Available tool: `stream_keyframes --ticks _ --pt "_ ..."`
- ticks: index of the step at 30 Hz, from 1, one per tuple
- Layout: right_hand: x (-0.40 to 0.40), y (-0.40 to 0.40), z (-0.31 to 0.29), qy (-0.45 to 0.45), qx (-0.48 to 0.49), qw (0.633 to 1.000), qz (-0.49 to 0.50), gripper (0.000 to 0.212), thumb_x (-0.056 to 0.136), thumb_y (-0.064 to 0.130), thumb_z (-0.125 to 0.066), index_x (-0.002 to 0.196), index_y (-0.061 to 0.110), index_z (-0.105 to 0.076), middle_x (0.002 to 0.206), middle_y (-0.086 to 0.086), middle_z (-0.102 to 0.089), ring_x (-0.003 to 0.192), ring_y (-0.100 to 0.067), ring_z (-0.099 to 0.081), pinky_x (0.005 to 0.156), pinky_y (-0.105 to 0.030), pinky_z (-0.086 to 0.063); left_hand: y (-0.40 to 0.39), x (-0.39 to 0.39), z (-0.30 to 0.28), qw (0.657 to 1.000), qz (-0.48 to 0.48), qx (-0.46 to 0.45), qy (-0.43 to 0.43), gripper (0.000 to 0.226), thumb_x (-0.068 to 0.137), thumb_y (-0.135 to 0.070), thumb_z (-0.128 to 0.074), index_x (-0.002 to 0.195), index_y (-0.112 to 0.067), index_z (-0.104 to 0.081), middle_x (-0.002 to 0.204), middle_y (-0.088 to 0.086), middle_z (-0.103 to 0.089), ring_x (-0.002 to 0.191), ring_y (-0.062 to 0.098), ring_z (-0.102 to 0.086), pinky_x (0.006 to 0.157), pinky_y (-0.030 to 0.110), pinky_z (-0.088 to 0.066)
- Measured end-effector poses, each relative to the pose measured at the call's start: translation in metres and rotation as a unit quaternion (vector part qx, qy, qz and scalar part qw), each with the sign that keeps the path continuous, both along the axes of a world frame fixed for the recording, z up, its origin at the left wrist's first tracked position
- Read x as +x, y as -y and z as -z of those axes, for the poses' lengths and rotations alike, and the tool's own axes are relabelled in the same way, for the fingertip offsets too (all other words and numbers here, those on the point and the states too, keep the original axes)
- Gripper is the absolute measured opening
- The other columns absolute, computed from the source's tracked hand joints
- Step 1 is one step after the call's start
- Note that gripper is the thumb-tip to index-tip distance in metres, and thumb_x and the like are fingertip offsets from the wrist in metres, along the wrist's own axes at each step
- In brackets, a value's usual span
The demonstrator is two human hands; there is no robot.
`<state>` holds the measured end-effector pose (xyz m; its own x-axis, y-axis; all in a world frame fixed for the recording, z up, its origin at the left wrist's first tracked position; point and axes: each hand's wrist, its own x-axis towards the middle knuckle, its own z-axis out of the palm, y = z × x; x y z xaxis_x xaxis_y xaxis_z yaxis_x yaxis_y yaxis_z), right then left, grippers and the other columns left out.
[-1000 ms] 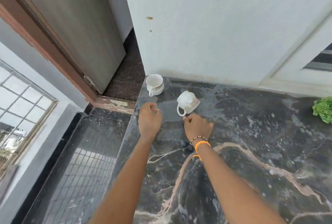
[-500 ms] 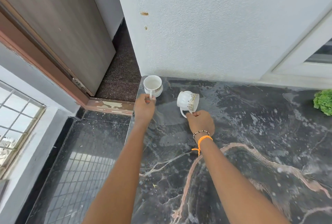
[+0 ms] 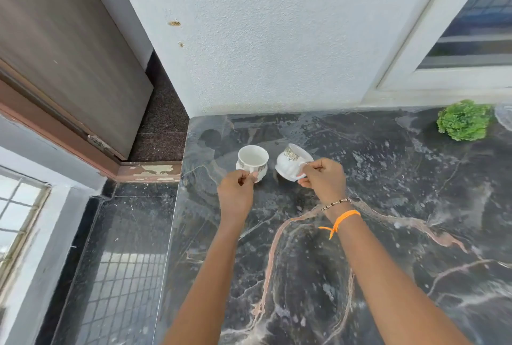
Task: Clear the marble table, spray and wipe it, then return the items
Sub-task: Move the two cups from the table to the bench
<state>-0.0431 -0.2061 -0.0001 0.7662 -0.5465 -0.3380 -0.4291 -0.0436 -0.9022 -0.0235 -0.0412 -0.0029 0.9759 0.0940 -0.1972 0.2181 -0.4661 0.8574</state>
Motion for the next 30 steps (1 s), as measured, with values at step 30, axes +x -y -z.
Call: stream_keyframes --ticks 30 --pt "-0.528 0.415 -0.041 -0.063 -0.166 0.928 0.326 0.012 0.079 0.013 -0.062 0.069 0.013 -0.055 0.066 -0.005 -0.065 0.067 -0.024 -0.061 0.066 -0.033 -0.046 0.494 -0.428 -0.040 0.918 0.353 -0.125 -0.134 0.024 0.083 -0.019 -0.068 0.060 -0.011 -0.065 0.060 0.002 -0.058 0.058 0.014 -0.052 0.068 0.029 -0.046"
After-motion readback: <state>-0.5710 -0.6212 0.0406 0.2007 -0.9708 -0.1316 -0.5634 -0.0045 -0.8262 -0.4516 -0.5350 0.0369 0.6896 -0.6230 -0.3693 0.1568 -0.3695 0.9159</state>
